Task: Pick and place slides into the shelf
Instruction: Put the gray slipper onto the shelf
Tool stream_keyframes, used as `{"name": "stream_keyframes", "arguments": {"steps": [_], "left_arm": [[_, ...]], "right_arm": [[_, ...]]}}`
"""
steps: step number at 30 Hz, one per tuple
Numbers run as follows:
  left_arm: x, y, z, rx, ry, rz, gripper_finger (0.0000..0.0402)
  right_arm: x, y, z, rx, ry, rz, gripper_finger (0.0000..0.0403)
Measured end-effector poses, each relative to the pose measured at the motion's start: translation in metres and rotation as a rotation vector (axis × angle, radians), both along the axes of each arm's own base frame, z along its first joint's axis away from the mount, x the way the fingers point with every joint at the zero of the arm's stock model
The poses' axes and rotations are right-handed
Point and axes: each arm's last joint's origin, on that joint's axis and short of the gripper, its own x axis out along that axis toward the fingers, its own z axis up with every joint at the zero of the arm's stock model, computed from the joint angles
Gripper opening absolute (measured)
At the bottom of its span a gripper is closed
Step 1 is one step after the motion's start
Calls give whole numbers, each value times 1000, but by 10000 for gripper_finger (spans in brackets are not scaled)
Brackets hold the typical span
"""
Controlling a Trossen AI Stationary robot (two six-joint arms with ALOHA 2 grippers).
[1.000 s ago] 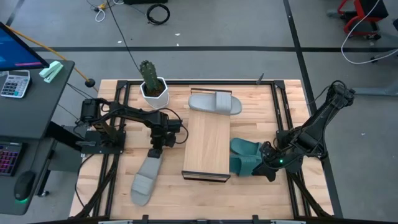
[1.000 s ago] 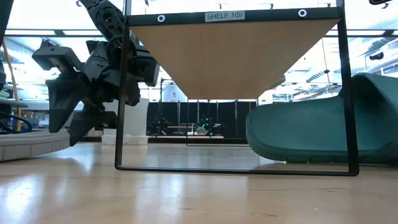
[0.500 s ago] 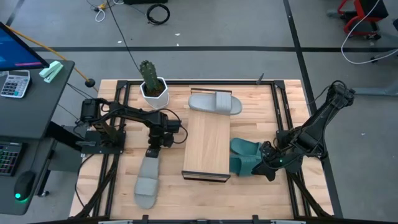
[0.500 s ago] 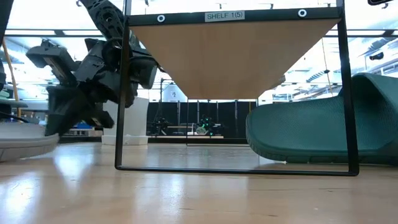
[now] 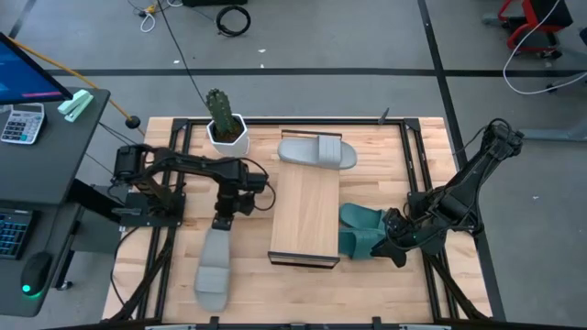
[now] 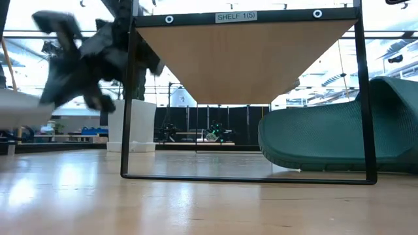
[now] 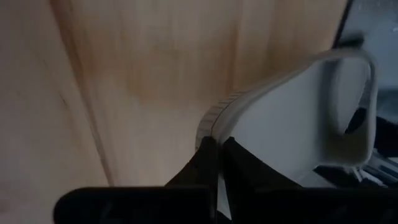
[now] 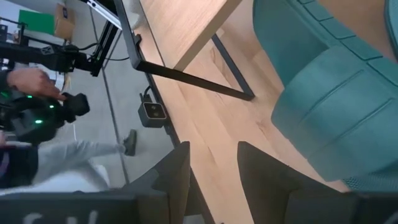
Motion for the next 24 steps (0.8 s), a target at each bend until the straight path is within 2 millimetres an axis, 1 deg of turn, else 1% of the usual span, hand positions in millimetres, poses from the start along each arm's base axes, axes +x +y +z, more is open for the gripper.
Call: {"name": "stream_keyframes", "arguments": {"steps": [5, 11, 18, 24], "left_arm": [[7, 1, 40, 9, -80, 4, 11], [2, 0, 87, 21, -124, 57, 11], [-15, -2, 134, 33, -218, 193, 11], [-35, -4, 168, 23, -295, 320, 11]], "right_arm": [[0, -1, -1, -29, -1, 7, 142], [0, -1, -1, -47, -9, 19, 142], [0, -1, -1, -48, -9, 21, 142], [0, -1, -1, -53, -13, 13, 142]]}}
